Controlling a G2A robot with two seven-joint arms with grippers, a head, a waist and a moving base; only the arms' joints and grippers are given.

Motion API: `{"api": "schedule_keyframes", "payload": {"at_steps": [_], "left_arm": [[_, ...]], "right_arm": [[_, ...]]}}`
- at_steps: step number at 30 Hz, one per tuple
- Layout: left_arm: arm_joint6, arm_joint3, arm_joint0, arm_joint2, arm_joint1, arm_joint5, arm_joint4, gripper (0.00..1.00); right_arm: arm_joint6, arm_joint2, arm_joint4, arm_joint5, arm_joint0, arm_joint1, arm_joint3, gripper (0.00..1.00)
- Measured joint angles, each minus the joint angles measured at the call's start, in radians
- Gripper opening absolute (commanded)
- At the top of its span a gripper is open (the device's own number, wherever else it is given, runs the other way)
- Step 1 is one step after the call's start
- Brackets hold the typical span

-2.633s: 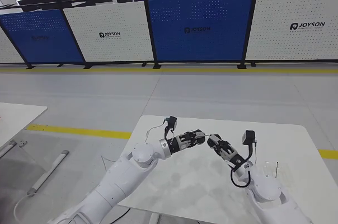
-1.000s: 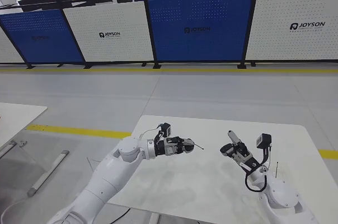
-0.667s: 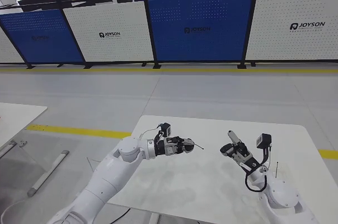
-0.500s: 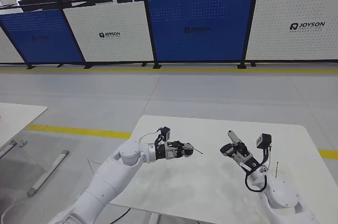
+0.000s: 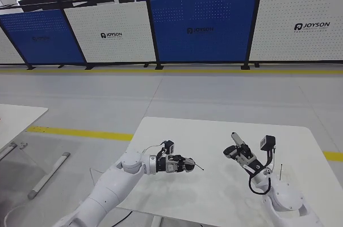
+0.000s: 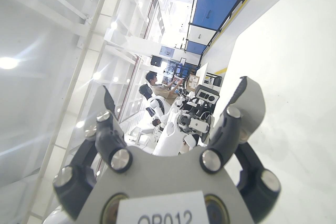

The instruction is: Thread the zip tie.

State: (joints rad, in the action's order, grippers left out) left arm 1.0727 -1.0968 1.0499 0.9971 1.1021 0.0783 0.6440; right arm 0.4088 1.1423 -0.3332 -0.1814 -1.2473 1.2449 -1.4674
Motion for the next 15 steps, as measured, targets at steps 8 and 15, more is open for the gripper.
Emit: {"api": "schedule_keyframes", "payload": {"at_steps": [8, 15], "left_arm": [[-0.025, -0.055, 0.018, 0.018, -0.001, 0.018, 0.050, 0.00], [-0.006, -0.231, 0.072, 0.141, -0.026, 0.043, 0.171, 0.00]], "right_arm": [[0.000, 0.000, 0.000, 0.000, 0.000, 0.000, 0.000, 1.00], [0.000, 0.000, 0.000, 0.000, 0.000, 0.000, 0.000, 1.00]]}}
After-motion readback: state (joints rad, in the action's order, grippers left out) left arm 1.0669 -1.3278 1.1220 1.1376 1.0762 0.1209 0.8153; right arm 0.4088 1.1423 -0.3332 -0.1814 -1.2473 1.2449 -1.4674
